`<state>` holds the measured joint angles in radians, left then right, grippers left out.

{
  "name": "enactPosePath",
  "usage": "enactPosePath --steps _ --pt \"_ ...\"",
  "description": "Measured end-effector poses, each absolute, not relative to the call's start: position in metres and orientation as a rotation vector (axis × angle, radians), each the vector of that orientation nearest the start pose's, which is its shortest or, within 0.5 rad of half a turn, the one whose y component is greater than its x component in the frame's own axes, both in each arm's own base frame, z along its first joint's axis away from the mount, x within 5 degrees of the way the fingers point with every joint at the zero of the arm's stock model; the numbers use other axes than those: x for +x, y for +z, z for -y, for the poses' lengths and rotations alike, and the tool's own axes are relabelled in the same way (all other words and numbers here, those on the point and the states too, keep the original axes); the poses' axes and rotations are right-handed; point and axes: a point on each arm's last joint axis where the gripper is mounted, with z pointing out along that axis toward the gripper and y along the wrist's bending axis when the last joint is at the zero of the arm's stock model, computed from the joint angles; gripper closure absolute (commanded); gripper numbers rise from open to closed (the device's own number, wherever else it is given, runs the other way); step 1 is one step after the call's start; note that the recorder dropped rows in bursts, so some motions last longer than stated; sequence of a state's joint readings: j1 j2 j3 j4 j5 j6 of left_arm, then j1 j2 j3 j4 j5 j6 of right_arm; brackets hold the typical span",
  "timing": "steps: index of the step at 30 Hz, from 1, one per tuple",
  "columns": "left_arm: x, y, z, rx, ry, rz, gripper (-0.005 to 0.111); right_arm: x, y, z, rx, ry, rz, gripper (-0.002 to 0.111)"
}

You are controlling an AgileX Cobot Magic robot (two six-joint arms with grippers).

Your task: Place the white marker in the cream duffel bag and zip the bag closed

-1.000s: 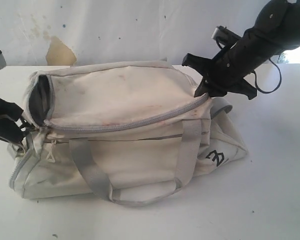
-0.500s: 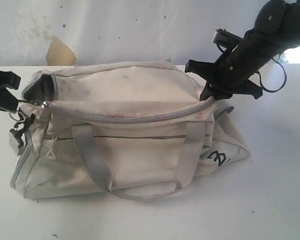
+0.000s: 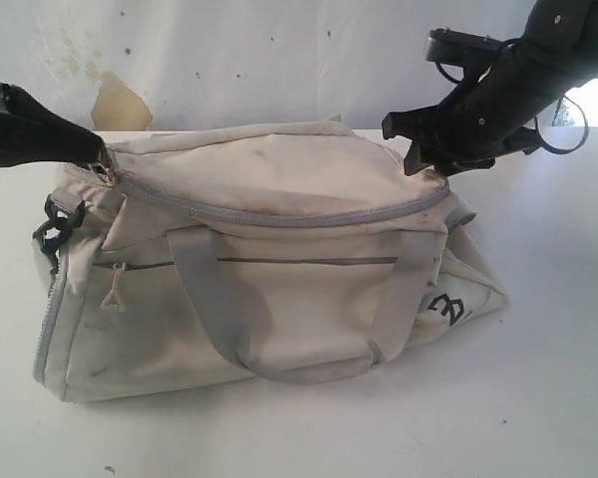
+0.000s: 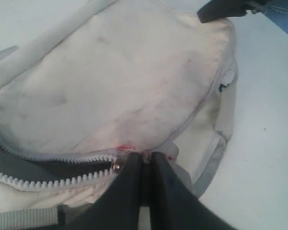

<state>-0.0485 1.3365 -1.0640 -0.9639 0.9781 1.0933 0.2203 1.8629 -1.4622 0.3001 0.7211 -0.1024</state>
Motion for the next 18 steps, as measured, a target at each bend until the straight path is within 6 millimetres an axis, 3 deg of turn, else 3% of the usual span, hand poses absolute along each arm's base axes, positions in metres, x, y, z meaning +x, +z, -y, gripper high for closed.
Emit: enactPosePath --steps 3,7,13,18 --pt "0.259 0.334 0.078 0.883 -0.747 -2.052 0.107 0.396 0.254 -0.107 -0.221 0.375 -2.581 0.039" --pt "0.26 0.338 0.08 0.874 -0.777 -1.995 0.107 0.395 0.255 -0.106 -0.222 0.377 -2.585 0.038" --pt "0.265 0.344 0.081 0.808 -0.774 -1.942 0.107 0.391 0.265 -0.111 -0.271 0.444 -2.549 0.044" --pt "0.271 0.332 0.077 0.716 -0.749 -2.003 0.107 0.379 0.286 -0.124 -0.445 0.637 -2.444 0.05"
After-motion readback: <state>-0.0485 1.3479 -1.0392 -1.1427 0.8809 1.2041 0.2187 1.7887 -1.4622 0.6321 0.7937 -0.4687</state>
